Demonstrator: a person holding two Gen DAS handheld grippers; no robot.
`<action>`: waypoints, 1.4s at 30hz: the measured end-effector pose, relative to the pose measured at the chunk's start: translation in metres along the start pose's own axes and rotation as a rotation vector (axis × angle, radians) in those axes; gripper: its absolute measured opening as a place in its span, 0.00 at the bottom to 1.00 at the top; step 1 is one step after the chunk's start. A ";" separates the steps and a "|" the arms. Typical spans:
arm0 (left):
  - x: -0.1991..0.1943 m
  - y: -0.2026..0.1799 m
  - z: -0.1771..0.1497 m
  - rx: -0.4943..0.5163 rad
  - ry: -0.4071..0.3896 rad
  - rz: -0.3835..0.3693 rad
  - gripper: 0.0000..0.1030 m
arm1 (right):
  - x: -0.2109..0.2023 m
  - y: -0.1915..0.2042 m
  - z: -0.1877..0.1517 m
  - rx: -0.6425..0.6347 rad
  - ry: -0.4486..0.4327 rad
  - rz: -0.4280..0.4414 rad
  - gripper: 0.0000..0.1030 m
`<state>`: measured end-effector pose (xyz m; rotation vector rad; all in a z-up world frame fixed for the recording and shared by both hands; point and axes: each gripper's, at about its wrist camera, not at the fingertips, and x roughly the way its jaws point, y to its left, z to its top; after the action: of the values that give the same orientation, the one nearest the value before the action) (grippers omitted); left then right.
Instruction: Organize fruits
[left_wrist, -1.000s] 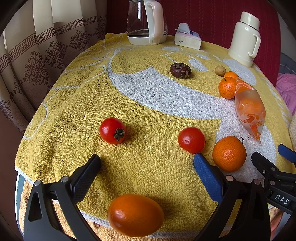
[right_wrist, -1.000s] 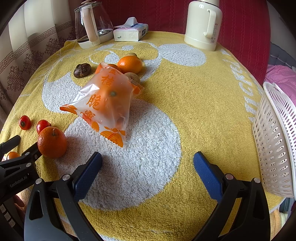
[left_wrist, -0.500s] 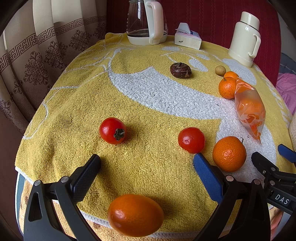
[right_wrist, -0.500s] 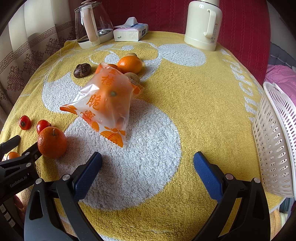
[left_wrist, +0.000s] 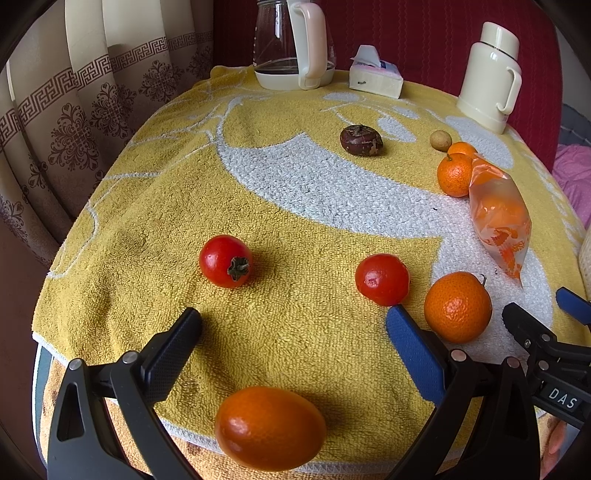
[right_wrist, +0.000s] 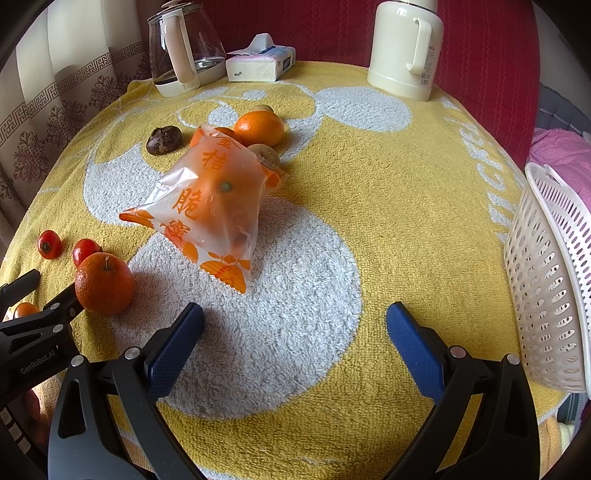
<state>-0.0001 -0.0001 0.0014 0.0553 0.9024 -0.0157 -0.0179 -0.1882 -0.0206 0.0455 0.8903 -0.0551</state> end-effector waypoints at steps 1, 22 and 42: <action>0.000 0.000 0.000 0.000 0.000 0.000 0.95 | 0.000 0.000 0.000 0.000 0.000 0.000 0.97; -0.033 0.022 0.018 -0.032 -0.054 -0.039 0.95 | -0.041 -0.013 0.018 0.043 -0.124 0.062 0.97; -0.044 0.032 0.074 0.016 -0.158 -0.067 0.95 | -0.057 -0.006 0.046 0.034 -0.251 0.173 0.97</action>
<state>0.0324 0.0274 0.0829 0.0378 0.7459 -0.0889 -0.0179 -0.1954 0.0525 0.1442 0.6316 0.0837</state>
